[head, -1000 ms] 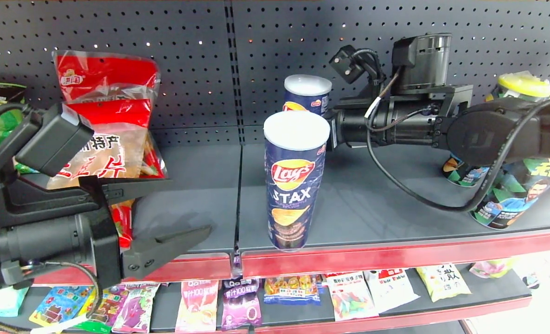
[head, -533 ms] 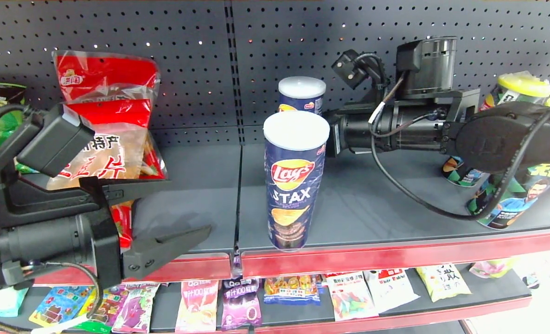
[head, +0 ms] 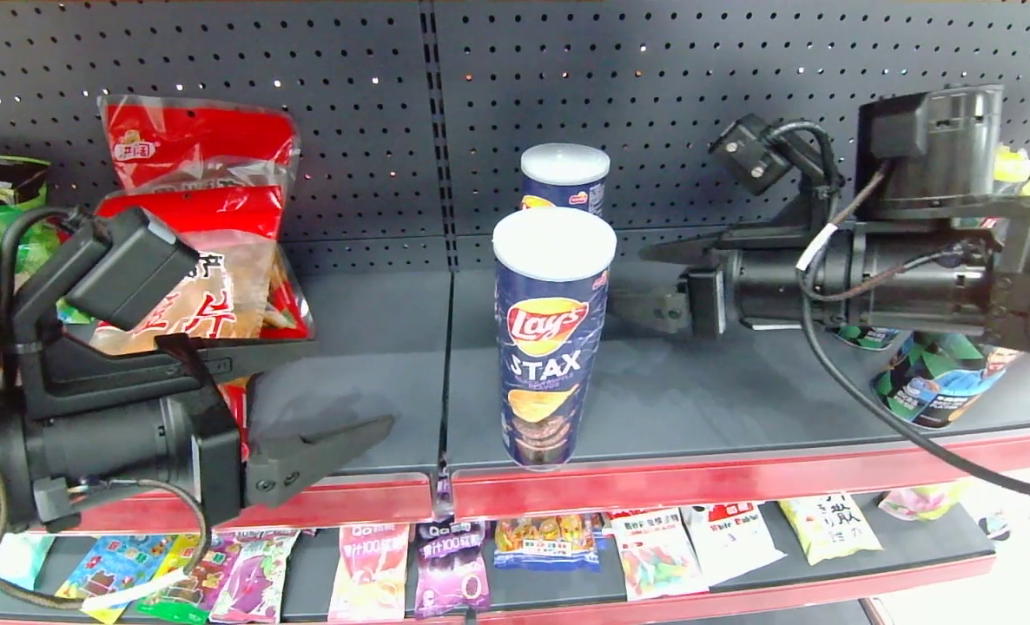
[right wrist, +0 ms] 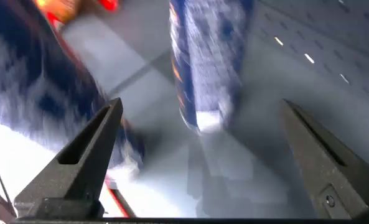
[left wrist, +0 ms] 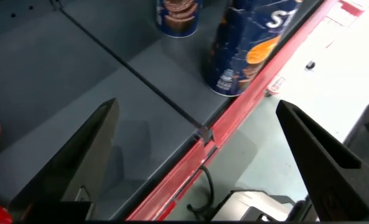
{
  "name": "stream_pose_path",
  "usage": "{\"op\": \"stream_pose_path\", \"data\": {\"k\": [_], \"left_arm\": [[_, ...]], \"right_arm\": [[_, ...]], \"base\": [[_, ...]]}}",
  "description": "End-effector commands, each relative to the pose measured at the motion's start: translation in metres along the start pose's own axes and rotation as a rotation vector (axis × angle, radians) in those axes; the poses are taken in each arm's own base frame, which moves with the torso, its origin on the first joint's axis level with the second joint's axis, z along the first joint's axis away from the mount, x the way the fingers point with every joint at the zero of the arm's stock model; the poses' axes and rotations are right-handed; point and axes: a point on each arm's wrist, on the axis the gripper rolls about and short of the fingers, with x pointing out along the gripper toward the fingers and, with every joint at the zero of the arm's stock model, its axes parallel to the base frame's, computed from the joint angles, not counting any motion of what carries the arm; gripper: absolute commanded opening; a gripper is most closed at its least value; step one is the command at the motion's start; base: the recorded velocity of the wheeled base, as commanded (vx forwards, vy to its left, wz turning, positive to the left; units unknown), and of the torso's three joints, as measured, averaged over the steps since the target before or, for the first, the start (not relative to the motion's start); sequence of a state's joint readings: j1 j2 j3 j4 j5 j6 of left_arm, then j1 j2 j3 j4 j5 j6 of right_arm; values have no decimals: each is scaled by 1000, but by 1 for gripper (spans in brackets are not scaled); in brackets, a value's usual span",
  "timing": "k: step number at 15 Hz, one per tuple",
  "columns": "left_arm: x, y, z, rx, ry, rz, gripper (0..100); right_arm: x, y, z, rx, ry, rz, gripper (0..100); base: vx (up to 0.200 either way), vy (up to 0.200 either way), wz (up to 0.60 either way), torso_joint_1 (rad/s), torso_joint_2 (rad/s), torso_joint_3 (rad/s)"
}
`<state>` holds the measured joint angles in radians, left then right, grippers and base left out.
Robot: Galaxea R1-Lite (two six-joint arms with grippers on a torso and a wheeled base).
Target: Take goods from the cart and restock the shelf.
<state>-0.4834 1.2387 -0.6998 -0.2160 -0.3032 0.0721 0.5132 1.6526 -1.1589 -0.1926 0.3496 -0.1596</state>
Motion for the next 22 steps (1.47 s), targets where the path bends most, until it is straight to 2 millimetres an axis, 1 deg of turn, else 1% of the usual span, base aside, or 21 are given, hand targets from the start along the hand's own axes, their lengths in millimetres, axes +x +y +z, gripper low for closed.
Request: {"op": "stream_pose_path", "data": {"k": [1,2,4,5,6,7,8,10,11,12,16,19,22], "left_arm": [[7,3,-3,-7,27,18,100],[11,5,-4,-5,38,33,100],[17,6,-6,-3,63,59,100],[17,6,-6,-3,63,59,100],[25,8,-10,22,91,60,100],[29,10,-12,53,112,70,100],[35,12,-15,78,132,80,100],[47,11,-16,95,160,67,100],[52,12,-17,96,171,62,100],[63,12,-16,99,182,49,100],[88,16,-17,131,221,37,100],[101,20,-16,142,233,51,100],[110,20,-19,163,253,40,100]], "right_arm": [[-39,7,-3,-2,-19,-54,100],[-54,14,-10,0,-12,-62,100],[-83,29,-30,28,6,-47,100],[-84,30,-30,30,6,-47,100],[-104,42,-47,43,16,-27,100],[-111,46,-52,41,15,-22,100],[-127,54,-62,38,6,-18,100],[-145,64,-76,33,-3,-13,100],[-150,67,-81,32,-4,-13,100],[-158,70,-86,29,-17,-18,100],[-168,73,-82,33,-60,-37,100],[-171,72,-82,50,-69,-55,100],[-172,71,-81,51,-72,-64,100]], "base": [[0,0,0,0,0,0],[0,0,0,0,0,0],[0,0,0,0,0,0],[0,0,0,0,0,0],[0,0,0,0,0,0],[0,0,0,0,0,0],[0,0,0,0,0,0],[0,0,0,0,0,0],[0,0,0,0,0,0],[0,0,0,0,0,0],[0,0,0,0,0,0],[0,0,0,0,0,0],[0,0,0,0,0,0]]}}
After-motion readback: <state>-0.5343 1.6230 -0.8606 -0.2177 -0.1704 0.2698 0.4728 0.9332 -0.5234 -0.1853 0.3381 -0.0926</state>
